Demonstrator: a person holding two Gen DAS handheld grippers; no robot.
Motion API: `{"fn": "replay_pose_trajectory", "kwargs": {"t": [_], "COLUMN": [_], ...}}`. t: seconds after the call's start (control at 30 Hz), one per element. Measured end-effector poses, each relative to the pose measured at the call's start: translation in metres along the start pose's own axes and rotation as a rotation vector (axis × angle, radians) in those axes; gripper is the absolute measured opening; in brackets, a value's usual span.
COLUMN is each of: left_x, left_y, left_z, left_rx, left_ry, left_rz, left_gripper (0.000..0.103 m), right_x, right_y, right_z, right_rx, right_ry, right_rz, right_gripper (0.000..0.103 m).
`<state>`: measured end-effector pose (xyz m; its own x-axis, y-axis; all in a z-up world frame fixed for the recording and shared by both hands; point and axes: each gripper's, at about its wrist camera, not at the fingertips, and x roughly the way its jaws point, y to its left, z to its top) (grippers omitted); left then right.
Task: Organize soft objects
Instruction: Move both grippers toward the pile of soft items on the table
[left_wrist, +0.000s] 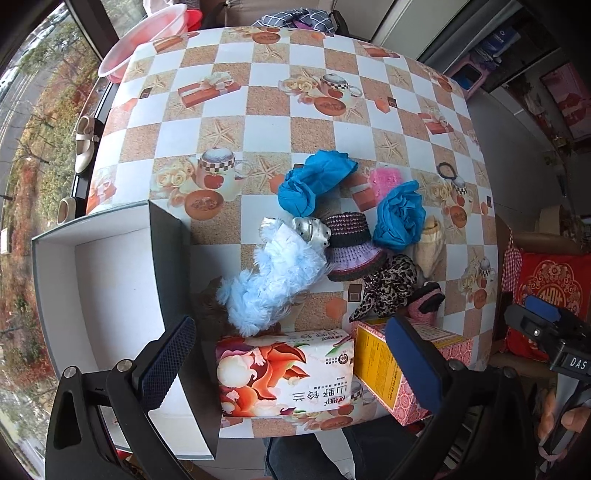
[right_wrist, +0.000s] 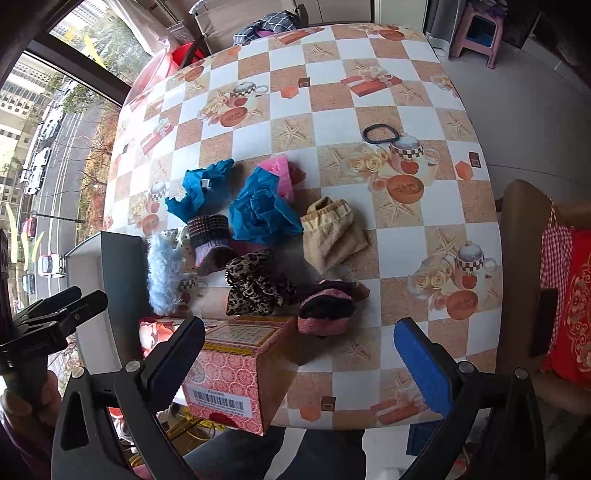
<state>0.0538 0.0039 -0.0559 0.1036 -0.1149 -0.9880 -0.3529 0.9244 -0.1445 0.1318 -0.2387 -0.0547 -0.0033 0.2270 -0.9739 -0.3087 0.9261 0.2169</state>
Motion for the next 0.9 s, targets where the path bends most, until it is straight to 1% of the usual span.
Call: {"fn": "replay_pose_trajectory", "kwargs": {"t": [0.1,0.13,0.17,0.33,0.63,0.9], "left_x": [0.007,0.01,0.012,0.022,0.05,0.059], "left_y": [-0.009,-0.004,-0.006,-0.014,-0.032,-0.033], "left_z": [0.011,0.019,0.023,0.044,0.066,0.073], "left_rx": [0.021,0.024,0.027,0.034,0.071,0.051], "left_ry": [-0.006,0.009,0.004,-0.005,0.007,0.022], "left_rz": [0.041,0.092,0.101,0.122,0.178,0.17], "left_gripper": [0.103,0.103,0.103,0.103,0.103,0.103], "right_x": [0.011,0.014,0.018,0.035,0.058,0.071], "right_y": [-0.012,-0.015,-0.018,-0.026,-0.027,-0.023], "right_z": [0.003,0.004,0.005,0.01,0.026,0.032], "right_rx": [0.014,0.019,0.023,0.034,0.014,-0.005], "right_ry": [0.018,0.025,0.033,0.067,0.093,0.12], "right_rz": [-0.008,-0.008,-0.007,-0.003,-0.005,-0.005], "right_gripper": [0.103,0.103,0.103,0.103,0.103,0.103]}}
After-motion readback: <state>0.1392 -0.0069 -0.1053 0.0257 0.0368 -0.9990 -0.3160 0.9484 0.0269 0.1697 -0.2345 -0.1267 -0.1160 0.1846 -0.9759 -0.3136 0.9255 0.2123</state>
